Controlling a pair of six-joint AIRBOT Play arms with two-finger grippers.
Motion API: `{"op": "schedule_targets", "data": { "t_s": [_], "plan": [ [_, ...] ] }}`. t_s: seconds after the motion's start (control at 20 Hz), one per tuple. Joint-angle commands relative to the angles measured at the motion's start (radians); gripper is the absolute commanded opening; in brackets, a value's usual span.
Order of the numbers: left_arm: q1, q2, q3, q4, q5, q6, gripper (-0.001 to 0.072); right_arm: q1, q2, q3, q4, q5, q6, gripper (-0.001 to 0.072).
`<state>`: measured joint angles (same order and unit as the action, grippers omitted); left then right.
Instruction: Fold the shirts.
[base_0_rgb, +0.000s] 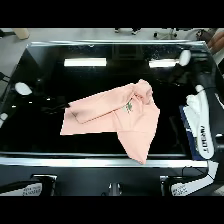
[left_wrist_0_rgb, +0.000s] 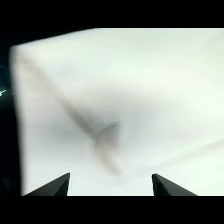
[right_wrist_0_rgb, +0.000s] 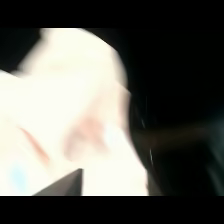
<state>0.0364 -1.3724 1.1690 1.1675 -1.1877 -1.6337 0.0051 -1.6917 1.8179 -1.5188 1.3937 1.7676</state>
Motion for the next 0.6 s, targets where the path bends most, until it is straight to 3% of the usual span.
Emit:
{"op": "schedule_targets", "data": {
  "t_s": [0.0,0.15,0.3,0.55],
  "plan": [
    [0.147,0.059,-0.075,0.070,-0.161,0.061,0.0602,-0.179,0.024,-0.090,0.193,0.326,-0.117,0.0340],
    [0.154,0.075,-0.282,0.046,-0.090,0.083,0.0601,-0.206,0.087,-0.350,0.298,0.286,-0.186,0.0341],
    [0.111,0.074,-0.405,-0.040,0.084,0.089,0.0601,-0.201,0.147,-0.529,0.323,0.213,-0.248,0.0342],
    [0.056,0.035,-0.417,-0.066,0.187,0.089,0.0598,-0.201,0.164,-0.573,0.317,0.179,-0.254,0.0345]
  ]
}}
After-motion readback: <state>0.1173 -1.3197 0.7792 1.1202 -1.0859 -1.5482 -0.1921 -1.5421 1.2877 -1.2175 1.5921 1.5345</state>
